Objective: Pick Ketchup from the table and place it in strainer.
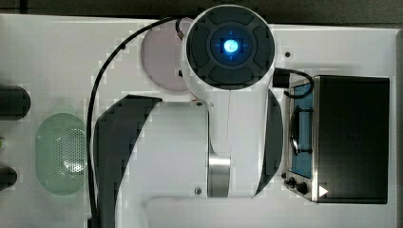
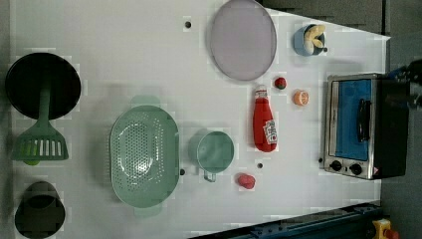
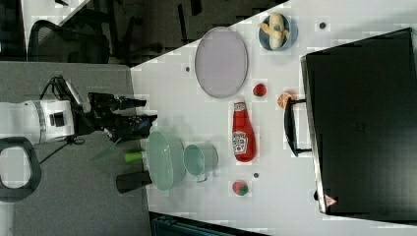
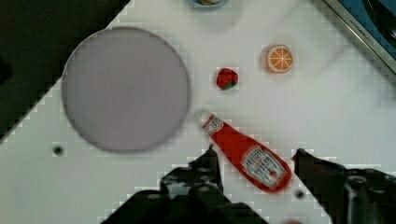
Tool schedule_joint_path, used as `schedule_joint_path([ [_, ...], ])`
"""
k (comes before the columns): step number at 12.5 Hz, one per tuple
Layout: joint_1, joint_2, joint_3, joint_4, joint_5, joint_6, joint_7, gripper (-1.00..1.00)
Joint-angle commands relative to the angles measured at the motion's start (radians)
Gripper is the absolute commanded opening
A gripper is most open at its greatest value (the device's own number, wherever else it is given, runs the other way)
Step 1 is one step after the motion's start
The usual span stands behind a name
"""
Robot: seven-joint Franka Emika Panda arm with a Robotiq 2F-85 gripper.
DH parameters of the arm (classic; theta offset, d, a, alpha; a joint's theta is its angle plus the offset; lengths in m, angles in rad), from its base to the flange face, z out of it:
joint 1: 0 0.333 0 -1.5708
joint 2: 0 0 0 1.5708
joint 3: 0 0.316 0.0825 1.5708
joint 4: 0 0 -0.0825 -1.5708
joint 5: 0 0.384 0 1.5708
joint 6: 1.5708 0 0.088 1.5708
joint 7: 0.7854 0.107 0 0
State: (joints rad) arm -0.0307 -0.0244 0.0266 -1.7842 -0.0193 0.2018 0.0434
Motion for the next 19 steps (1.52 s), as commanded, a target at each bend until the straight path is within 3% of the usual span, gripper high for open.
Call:
schedule_joint_path([
  [1,-0.098,-0.236,0.057,-0.110,0.050,-0.178,-0.031,0.59],
  [3,-0.098,-0.222,0.058,-0.117,0.050,-0.177,-0.032,0.99],
  [9,-0.092,-0.115,0.083,-0.196,0.050,-0.055,-0.100,1.00],
  [16,-0.086,-0.035,0.121,-0.366,0.050,0.271,-0.836,1.00],
  [19,-0.086,-0.029,0.123,-0.480,0.050,0.399,-1.016,1.00],
])
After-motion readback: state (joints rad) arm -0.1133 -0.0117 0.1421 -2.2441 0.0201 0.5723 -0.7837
